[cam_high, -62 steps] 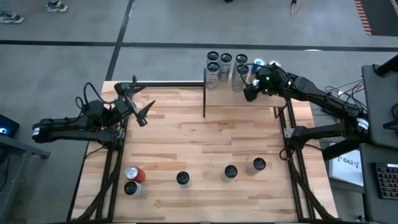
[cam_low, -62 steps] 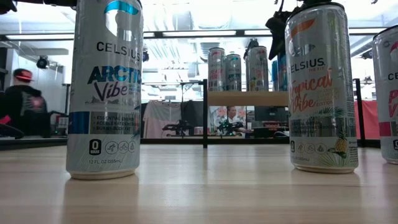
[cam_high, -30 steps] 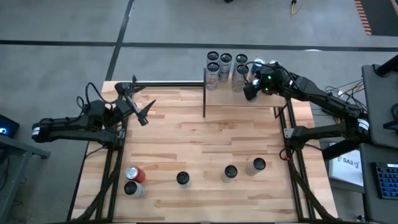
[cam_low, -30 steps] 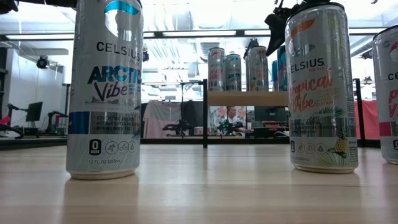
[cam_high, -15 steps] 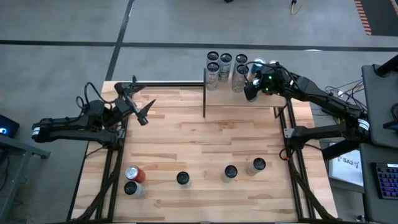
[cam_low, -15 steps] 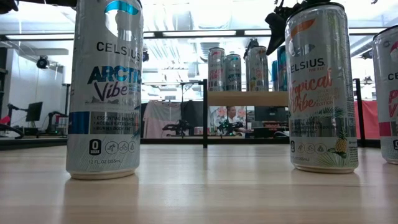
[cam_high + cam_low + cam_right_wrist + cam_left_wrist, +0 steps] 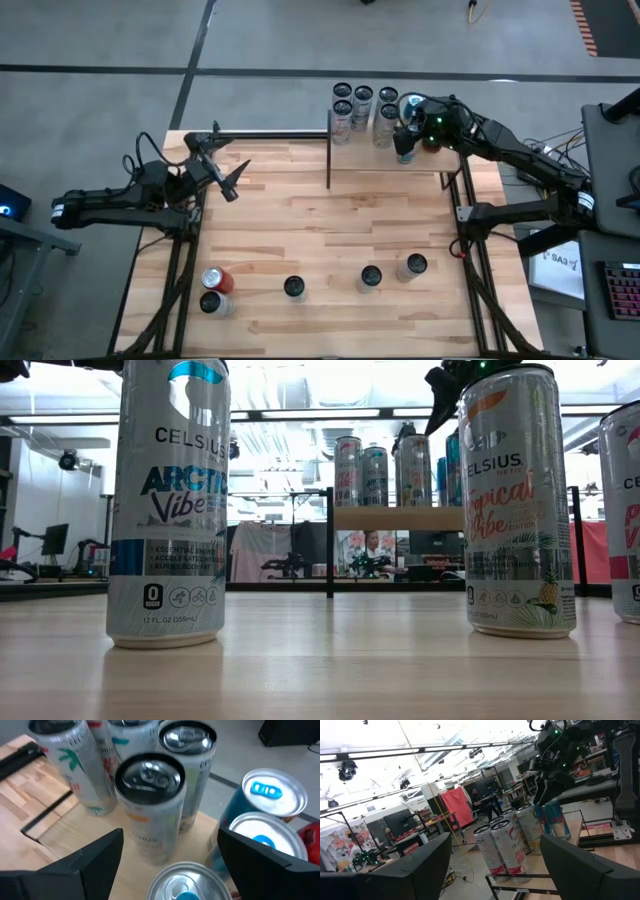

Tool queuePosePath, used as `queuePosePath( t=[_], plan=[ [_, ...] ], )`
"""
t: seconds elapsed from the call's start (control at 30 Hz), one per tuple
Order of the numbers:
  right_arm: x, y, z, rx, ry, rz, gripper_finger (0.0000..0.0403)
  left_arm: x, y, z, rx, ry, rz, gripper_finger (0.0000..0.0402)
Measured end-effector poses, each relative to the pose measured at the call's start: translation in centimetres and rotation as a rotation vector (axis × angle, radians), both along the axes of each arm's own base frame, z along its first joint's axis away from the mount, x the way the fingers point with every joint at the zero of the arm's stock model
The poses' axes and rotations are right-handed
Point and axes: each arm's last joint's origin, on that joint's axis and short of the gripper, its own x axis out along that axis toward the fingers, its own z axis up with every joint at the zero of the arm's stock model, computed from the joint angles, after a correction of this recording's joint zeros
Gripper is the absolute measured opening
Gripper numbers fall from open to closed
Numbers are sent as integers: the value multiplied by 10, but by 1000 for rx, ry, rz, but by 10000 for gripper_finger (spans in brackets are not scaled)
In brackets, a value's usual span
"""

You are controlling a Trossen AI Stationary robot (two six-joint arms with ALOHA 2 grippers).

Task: Place canned beverage on shelf
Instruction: Put the blue soda can on the shelf aligned with the other blue soda cans

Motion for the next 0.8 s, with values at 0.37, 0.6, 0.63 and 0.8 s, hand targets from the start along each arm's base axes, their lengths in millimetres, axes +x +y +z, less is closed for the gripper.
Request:
queuePosePath(
  t=[0.37,0.6,0.63,0.8],
  plan=[
    [2,5,22,30,-60,-15,289,0,0,0,1,1,0,288],
    [13,9,17,128,14,-16,190,0,0,0,2,2,0,288],
    [13,9,17,142,32,-20,173,0,0,0,5,4,1,288],
    [14,8,18,171,66,-58,96,0,0,0,7,5,1,288]
  ],
)
